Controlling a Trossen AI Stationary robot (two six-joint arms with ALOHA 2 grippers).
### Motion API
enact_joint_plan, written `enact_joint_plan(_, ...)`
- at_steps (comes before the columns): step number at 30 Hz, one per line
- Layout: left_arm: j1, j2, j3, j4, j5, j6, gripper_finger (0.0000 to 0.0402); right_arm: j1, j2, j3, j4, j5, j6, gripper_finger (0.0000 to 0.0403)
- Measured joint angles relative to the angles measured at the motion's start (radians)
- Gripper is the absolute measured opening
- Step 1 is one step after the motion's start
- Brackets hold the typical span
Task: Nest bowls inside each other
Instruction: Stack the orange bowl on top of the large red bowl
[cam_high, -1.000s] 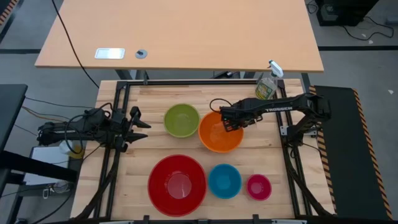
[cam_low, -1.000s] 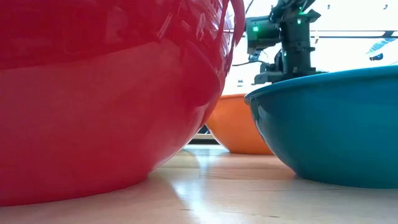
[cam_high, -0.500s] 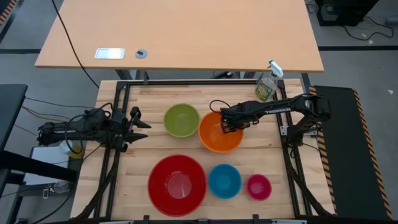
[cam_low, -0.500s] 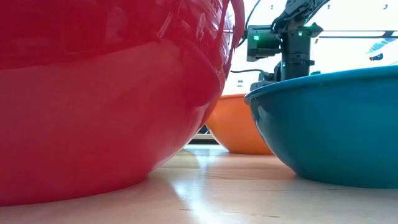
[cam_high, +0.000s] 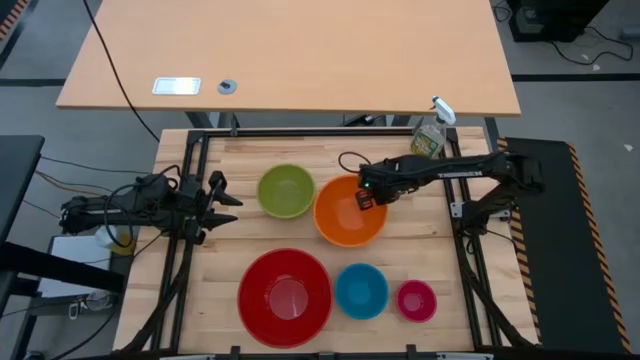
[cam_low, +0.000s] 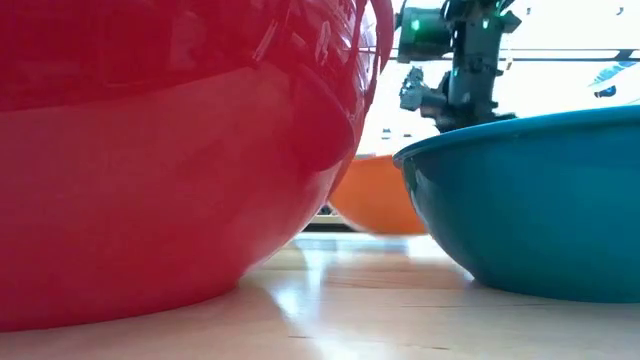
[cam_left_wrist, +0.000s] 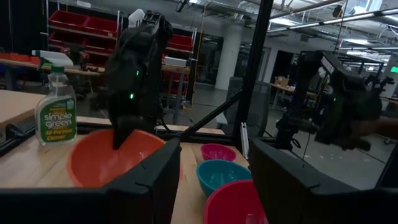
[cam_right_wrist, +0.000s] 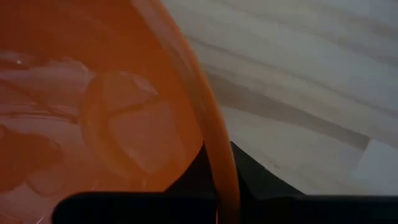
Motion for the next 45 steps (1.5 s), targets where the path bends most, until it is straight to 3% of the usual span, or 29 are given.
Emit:
enact_joint_plan(7, 0.000, -0.003, 0.000, 0.007, 0.001, 0.001, 0.0192, 0.016, -0.065, 0.088, -0.067, 0.006, 0.002, 0.0018)
enact_joint_plan(11, 0.000, -0.009, 0.033, -0.021, 0.064, 0.002, 0.0192, 0.055, -0.096, 0.143, -0.059, -0.020, 0.002, 0.0020)
enact_joint_plan(18, 0.000, -0.010, 0.192, -0.244, 0.183, 0.014, 0.0192, 0.196, -0.072, 0.261, 0.056, -0.028, 0.040, 0.0028)
enact_joint_plan(23, 0.000, -0.021, 0.267, -0.395, 0.183, 0.080, 0.0192, 0.312, 0.061, 0.369, 0.196, -0.004, 0.032, 0.0028)
enact_joint_plan(30, 0.000, -0.126, 0.270, -0.395, 0.137, 0.069, 0.0192, 0.412, 0.317, 0.607, 0.134, -0.010, 0.011, 0.0028)
enact_joint_plan(45, 0.000, -0.164, 0.270, -0.408, 0.057, 0.047, 0.0192, 0.482, 0.786, 1.251, -0.325, 0.002, 0.009, 0.0026)
